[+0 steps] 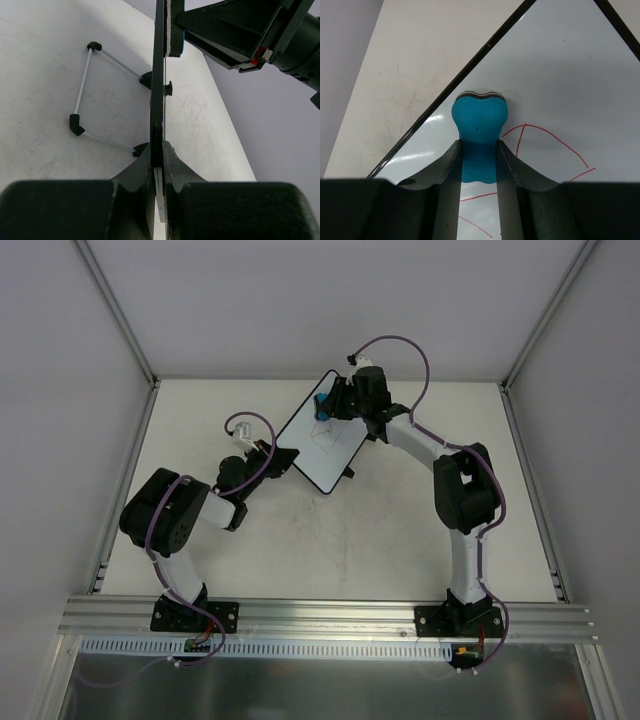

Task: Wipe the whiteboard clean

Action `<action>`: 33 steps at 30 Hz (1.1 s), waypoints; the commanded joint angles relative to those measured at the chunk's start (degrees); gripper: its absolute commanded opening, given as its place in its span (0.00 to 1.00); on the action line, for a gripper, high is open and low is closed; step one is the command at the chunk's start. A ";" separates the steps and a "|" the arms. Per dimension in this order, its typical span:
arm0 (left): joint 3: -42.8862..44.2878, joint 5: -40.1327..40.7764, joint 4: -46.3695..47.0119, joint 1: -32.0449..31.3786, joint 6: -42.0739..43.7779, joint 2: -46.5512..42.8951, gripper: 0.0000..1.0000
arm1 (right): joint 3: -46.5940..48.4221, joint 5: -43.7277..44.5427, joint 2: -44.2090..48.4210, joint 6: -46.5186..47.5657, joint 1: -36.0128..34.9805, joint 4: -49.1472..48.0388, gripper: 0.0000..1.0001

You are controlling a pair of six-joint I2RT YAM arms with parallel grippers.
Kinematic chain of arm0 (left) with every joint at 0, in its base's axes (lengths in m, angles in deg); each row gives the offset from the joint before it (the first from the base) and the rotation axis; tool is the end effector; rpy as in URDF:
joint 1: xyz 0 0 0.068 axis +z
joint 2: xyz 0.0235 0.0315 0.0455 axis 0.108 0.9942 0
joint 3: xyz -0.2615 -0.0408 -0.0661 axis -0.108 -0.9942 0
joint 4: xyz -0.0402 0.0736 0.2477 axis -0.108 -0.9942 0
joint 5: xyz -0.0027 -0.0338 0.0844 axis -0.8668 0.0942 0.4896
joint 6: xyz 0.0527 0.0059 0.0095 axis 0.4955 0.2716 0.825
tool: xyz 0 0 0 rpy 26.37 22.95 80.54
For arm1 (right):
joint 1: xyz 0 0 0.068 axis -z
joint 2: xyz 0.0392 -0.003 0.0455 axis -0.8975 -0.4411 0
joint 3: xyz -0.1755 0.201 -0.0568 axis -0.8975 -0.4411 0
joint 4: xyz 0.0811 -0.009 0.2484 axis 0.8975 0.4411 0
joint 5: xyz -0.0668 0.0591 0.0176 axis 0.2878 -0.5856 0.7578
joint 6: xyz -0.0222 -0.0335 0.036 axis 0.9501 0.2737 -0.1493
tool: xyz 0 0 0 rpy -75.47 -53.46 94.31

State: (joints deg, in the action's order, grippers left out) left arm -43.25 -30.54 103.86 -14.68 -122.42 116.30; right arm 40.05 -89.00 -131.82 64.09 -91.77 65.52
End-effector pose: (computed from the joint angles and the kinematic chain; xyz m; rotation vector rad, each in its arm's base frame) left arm 0.2907 -0.1185 0.1660 -0.1726 1.5754 -1.0827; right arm 0.4382 0.2409 0.2583 -0.4236 1.8870 0.6673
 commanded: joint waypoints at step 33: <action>-1.13 -1.61 18.97 0.49 3.74 1.82 0.00 | 3.28 -1.22 -6.20 -12.29 8.52 14.56 0.00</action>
State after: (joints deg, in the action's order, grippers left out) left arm -43.60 -30.78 104.56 -14.68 -123.56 116.63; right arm 44.75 -89.54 -137.55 51.96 -82.46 77.30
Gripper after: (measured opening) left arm 0.044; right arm 0.323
